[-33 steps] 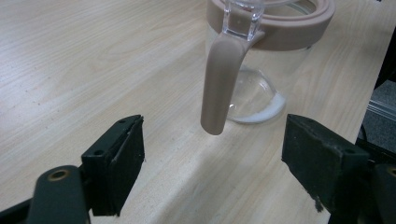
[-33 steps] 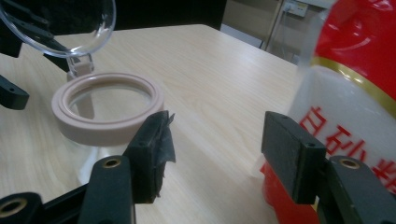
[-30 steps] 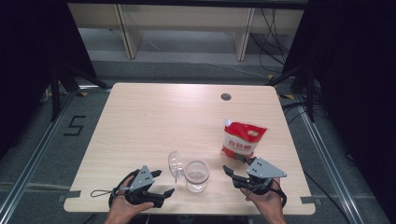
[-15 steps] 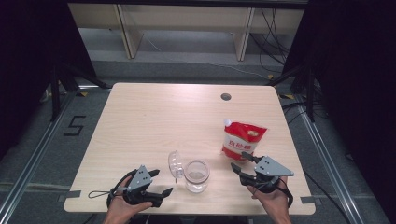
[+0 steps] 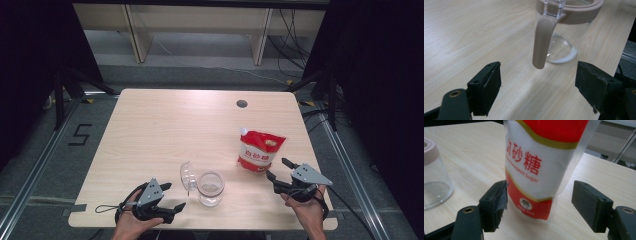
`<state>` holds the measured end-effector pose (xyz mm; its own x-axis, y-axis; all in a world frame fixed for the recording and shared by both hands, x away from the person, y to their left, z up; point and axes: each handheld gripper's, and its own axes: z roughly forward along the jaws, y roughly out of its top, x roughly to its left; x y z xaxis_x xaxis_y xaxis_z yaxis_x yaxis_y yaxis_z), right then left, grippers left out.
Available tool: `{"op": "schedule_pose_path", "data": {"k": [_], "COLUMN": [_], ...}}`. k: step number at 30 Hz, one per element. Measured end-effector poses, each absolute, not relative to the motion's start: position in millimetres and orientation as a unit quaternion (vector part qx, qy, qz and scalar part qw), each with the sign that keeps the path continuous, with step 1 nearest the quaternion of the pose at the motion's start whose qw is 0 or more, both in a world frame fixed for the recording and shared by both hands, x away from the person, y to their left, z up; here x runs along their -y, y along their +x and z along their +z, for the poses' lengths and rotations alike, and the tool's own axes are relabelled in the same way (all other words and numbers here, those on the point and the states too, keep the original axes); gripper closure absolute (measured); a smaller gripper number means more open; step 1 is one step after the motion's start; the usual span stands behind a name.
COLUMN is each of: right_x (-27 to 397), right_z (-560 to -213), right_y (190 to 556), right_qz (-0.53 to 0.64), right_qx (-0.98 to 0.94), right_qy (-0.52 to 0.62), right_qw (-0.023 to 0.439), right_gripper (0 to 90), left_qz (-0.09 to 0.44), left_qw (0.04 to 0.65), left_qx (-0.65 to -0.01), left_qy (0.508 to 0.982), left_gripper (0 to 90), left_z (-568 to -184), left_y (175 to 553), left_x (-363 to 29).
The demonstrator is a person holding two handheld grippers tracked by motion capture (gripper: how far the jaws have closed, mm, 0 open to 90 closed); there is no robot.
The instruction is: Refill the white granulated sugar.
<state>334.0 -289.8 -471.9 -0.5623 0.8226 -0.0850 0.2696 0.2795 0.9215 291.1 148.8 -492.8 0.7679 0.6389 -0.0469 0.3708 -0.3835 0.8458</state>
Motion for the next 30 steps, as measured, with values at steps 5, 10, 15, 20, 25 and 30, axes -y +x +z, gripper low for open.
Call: {"op": "schedule_pose_path", "data": {"k": [5,10,15,20,25,30], "right_x": [289.8,284.4,280.1,275.6,275.4,272.9], "right_z": [-478.6,-480.8,-483.0,-484.5,-485.8,-488.8], "right_y": [348.3,357.5,366.7,375.3,380.5,387.0], "right_qz": [0.485,0.483,0.488,0.51,0.524,0.519], "right_qx": [-0.744,-0.752,-0.748,-0.745,-0.742,-0.749], "right_qy": [0.363,0.345,0.347,0.332,0.332,0.319], "right_qw": [0.283,0.288,0.287,0.274,0.256,0.262], "right_gripper": [24.0,25.4,25.5,24.0,26.8,30.8], "left_qz": [0.138,0.132,0.132,0.132,0.129,0.13], "left_qw": [0.465,0.47,0.47,0.469,0.478,0.469], "left_qx": [-0.303,-0.302,-0.304,-0.3,-0.304,-0.301], "left_qy": [0.82,0.819,0.818,0.82,0.814,0.82], "left_gripper": [20.5,20.4,20.4,20.4,19.3,19.4], "left_z": [-492.9,-493.8,-494.1,-493.8,-494.1,-494.7], "left_y": [290.7,291.1,290.8,290.6,290.1,290.6], "left_x": [-147.6,-147.0,-146.5,-146.6,-145.3,-145.9]}}
